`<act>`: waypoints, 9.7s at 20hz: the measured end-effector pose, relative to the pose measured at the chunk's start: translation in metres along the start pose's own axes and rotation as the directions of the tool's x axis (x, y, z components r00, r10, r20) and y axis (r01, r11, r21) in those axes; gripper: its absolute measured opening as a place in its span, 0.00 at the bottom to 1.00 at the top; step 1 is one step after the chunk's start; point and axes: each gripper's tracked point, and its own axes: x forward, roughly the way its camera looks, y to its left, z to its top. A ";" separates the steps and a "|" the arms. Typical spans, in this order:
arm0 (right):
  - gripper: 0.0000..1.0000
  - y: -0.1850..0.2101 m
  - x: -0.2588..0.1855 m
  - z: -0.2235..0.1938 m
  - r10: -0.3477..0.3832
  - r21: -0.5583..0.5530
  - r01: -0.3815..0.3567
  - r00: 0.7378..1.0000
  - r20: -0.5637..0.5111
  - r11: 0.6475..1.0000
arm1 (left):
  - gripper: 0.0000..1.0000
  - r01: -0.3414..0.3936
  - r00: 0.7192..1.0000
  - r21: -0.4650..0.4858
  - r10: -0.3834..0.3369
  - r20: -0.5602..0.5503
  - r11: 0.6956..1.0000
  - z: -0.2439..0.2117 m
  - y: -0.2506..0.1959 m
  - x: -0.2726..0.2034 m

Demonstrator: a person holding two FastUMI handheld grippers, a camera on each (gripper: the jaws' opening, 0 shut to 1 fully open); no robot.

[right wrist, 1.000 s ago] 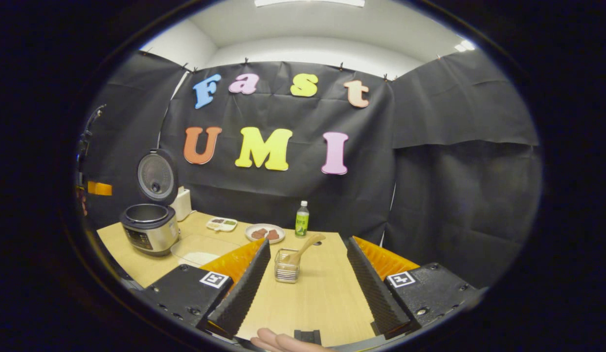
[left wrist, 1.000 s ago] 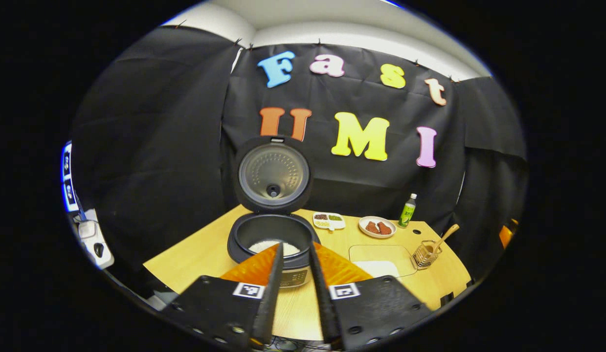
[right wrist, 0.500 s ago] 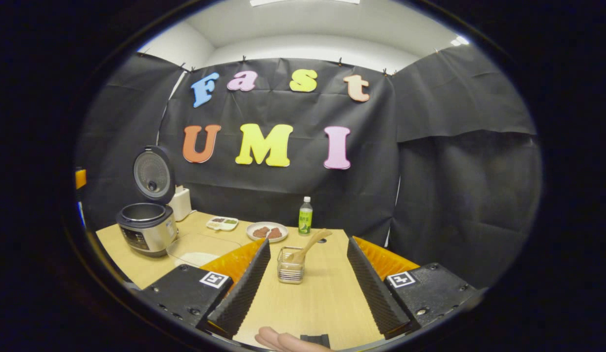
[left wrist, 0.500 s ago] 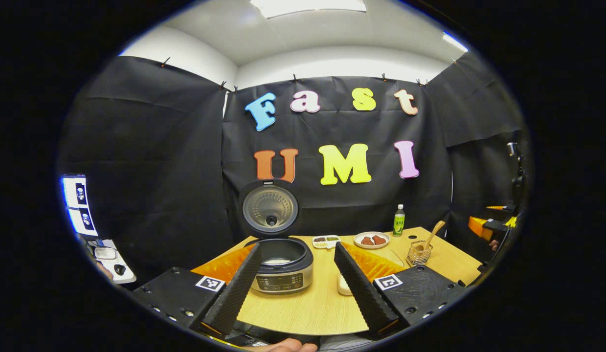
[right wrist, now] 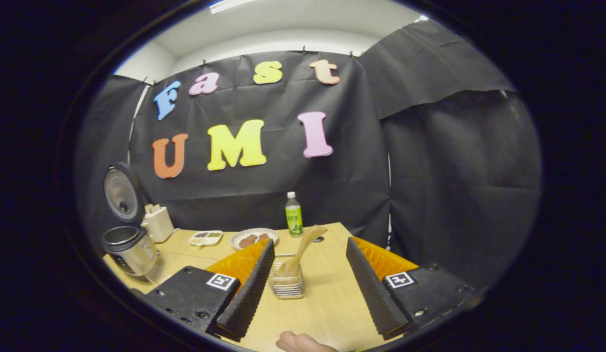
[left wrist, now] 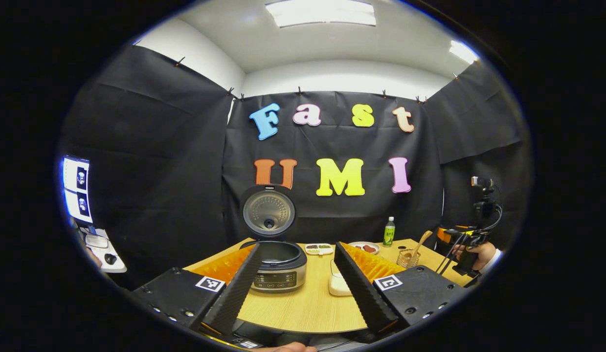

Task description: Close the left gripper, press the button to open the rice cooker; take a wooden spoon from the chopstick holder with the right hand, scoop a spoonful of rice and pour it into the rice cooker, then put the wooden spoon back into the chopstick holder.

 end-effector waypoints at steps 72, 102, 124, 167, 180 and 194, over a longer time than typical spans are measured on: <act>0.19 0.307 0.002 -0.111 0.511 0.306 -0.446 0.840 -0.182 0.841 | 0.94 0.011 0.995 -0.056 -0.016 -0.096 0.998 -0.067 0.057 -0.003; 0.18 0.225 0.049 -0.038 0.607 0.988 -0.134 0.780 0.152 -0.075 | 0.95 0.016 0.995 -0.037 -0.020 -0.095 0.999 -0.071 0.060 -0.004; 0.18 0.386 0.043 0.039 0.628 0.962 -0.147 0.777 -0.032 0.231 | 0.94 0.026 0.997 0.036 -0.024 -0.068 0.999 -0.068 0.063 -0.011; 0.17 0.589 -0.064 0.036 0.661 -0.425 -0.605 0.750 -0.020 0.673 | 0.94 -0.044 0.993 0.035 0.047 -0.104 0.998 -0.093 0.111 -0.050; 0.17 0.461 -0.024 0.103 0.563 -0.316 -0.517 0.823 0.069 0.795 | 0.95 0.035 0.994 0.039 -0.031 -0.105 0.999 -0.082 0.054 -0.025; 0.18 0.230 0.028 0.148 0.308 -0.227 -0.273 0.941 0.137 0.935 | 0.94 0.063 0.997 0.027 -0.062 -0.047 0.998 -0.051 0.019 -0.013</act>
